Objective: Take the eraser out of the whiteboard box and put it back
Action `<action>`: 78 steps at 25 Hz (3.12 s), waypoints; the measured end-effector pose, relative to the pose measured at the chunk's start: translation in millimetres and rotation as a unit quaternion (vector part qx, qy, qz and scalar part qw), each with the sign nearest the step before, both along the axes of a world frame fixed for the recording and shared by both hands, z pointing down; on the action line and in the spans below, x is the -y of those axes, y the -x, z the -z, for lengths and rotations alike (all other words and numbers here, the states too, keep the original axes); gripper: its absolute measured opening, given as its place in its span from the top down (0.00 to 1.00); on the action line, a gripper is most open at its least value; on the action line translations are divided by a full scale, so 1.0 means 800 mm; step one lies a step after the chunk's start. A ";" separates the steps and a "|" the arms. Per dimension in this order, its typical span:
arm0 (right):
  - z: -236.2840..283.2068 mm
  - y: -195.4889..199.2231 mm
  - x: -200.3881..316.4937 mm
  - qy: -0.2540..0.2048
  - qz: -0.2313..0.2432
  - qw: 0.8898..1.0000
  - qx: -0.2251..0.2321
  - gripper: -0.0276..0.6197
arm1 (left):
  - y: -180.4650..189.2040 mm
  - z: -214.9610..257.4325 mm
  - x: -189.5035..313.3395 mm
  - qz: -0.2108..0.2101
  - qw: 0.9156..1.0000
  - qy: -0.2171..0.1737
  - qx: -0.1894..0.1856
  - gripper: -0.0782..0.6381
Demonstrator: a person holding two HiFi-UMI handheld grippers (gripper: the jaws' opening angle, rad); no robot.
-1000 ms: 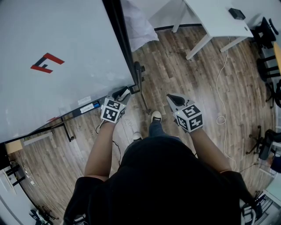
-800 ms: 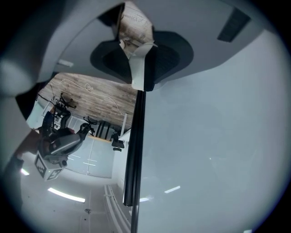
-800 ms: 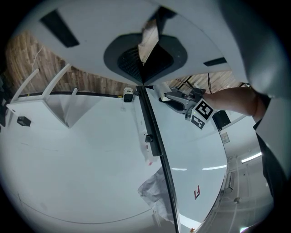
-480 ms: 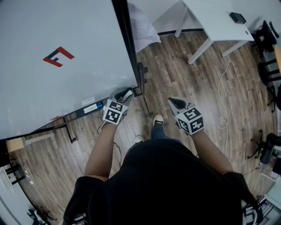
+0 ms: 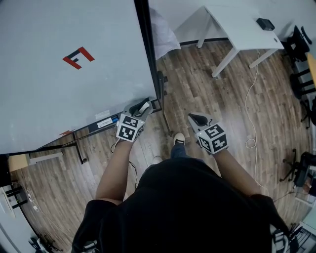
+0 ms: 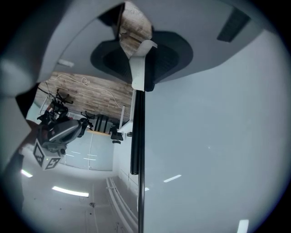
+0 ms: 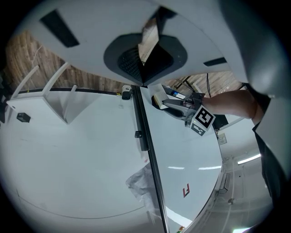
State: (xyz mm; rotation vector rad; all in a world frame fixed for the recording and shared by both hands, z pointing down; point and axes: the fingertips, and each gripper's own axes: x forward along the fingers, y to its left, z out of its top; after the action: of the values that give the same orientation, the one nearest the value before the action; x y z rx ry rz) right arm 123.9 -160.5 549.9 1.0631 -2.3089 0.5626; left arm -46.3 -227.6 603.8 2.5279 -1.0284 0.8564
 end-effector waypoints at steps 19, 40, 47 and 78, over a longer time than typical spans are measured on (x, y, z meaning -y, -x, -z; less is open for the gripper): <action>0.026 0.019 -0.021 -0.026 -0.011 1.000 0.007 0.97 | 0.021 0.061 -0.019 0.013 0.999 -0.042 -0.027 0.68; 0.041 0.044 -0.050 -0.039 -0.007 0.999 0.011 0.97 | 0.091 0.057 -0.083 0.046 0.998 -0.022 -0.021 0.68; 0.043 0.049 -0.067 -0.041 -0.009 0.999 0.008 0.97 | 0.103 0.053 -0.108 0.042 0.999 -0.022 -0.016 0.68; 0.037 0.054 -0.084 -0.033 -0.004 0.999 -0.002 0.97 | 0.121 0.054 -0.128 0.051 0.998 -0.026 -0.022 0.68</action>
State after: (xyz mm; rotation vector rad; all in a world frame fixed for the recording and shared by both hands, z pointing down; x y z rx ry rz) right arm 81.1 -93.0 520.3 1.1028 -2.3353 0.4881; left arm -142.9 -125.5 560.5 2.4993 -1.1684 0.7520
